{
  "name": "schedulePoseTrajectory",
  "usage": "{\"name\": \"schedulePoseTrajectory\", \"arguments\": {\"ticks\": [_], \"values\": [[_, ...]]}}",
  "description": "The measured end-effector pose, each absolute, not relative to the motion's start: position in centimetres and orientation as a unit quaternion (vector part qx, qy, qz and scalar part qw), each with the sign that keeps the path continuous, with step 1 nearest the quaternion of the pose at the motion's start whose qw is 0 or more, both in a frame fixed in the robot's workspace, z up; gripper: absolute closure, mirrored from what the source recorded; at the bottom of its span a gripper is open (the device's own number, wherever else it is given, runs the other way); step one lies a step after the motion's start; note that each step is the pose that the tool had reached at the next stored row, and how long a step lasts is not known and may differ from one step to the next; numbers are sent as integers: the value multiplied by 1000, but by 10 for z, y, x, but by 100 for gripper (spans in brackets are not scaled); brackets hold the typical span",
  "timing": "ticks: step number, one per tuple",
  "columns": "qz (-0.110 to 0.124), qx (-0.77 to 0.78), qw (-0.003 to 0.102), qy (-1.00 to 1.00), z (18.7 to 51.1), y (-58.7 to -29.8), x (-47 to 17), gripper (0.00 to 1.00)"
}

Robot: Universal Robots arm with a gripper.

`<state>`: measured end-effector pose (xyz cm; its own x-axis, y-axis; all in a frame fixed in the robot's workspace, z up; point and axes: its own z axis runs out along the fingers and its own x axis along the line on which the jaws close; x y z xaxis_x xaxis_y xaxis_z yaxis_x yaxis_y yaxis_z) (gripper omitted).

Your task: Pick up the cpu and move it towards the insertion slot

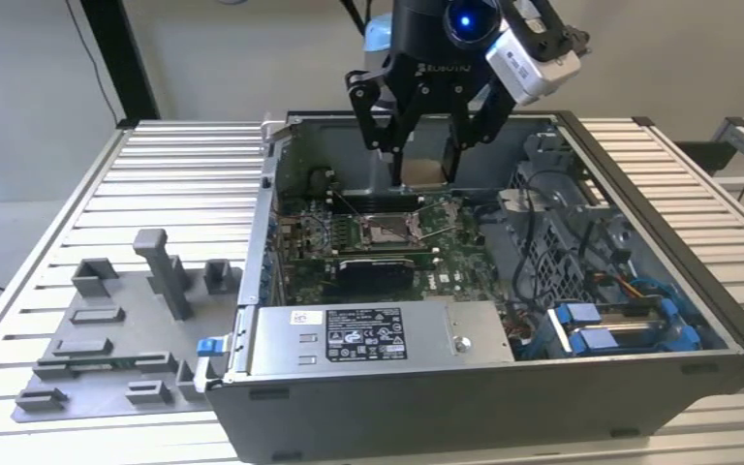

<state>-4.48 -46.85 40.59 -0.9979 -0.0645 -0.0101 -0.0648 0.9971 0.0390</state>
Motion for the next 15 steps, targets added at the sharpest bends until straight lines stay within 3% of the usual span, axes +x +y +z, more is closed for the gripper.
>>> {"name": "schedulePoseTrajectory", "arguments": {"ticks": [15], "values": [[20, -31, 4, 999, 398, -431, -39, 100]]}}
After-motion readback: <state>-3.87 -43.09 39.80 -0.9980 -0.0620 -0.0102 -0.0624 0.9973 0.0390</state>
